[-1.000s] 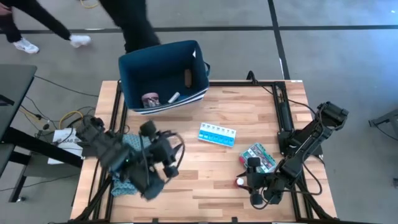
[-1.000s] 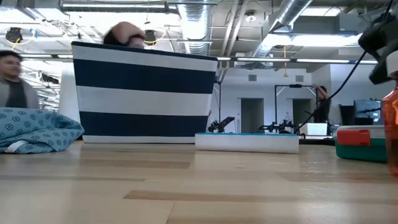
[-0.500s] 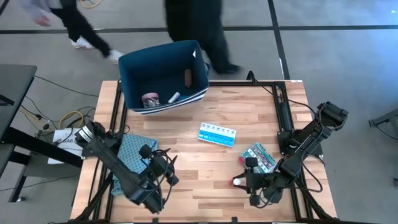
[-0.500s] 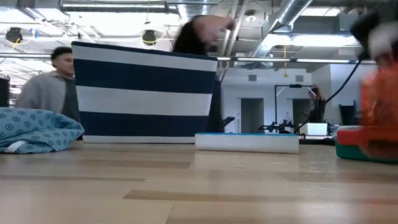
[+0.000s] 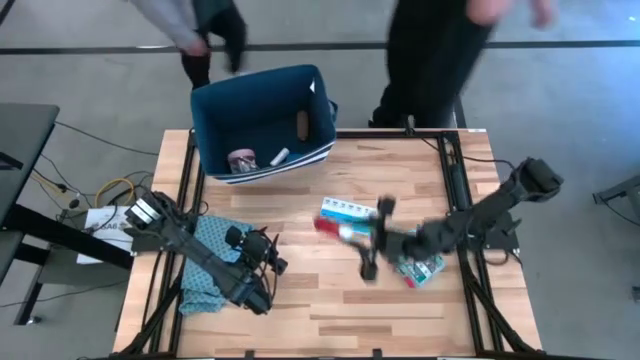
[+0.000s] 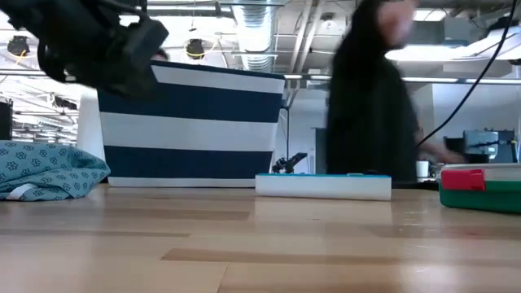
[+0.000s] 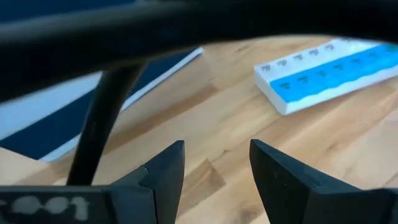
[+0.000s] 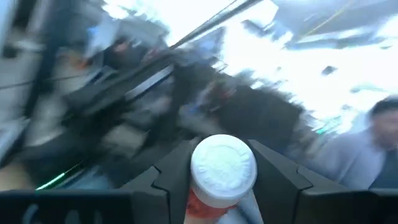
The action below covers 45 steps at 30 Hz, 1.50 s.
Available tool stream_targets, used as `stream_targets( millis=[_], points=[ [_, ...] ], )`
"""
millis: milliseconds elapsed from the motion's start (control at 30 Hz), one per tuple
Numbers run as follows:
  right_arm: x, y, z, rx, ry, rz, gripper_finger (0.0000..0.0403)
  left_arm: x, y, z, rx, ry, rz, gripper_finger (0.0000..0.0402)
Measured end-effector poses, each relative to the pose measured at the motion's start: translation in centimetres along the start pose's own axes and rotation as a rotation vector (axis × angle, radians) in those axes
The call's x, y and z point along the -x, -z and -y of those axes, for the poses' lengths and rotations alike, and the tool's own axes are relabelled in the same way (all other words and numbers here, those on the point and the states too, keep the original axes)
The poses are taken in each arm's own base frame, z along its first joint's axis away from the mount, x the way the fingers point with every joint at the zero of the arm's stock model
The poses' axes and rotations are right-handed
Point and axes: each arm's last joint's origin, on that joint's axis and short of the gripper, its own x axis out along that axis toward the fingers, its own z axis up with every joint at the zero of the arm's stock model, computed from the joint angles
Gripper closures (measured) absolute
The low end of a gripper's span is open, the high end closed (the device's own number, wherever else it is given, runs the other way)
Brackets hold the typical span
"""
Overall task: Pick & place medical supplies in basket/bin
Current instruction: Put the red pill bottle into the blue bin, then put the blue and white medicine organizer into the blue bin
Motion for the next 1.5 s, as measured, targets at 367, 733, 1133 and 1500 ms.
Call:
stream_targets(
  millis=[367, 733, 1133, 1500],
  points=[
    [-10.7, 6.5, 18.1, -0.219, 0.006, -0.182, 0.0261, -2.7, -0.4, 0.1, -0.045, -0.059, -0.061, 0.0229],
    [-17.0, 16.0, 22.2, -0.334, 0.116, -0.452, 0.0279, -3.0, -0.3, 0.4, -0.035, -0.062, -0.144, 0.0229],
    [-20.0, 18.2, 21.4, -0.344, 0.095, -0.535, 0.0175, -3.0, 0.0, 0.5, 0.009, -0.061, -0.221, 0.0229],
    [-19.0, 8.2, 22.7, -0.272, 0.048, -0.570, 0.0175, -3.1, -0.1, 0.7, 0.034, -0.053, -0.226, 0.0229]
  ],
)
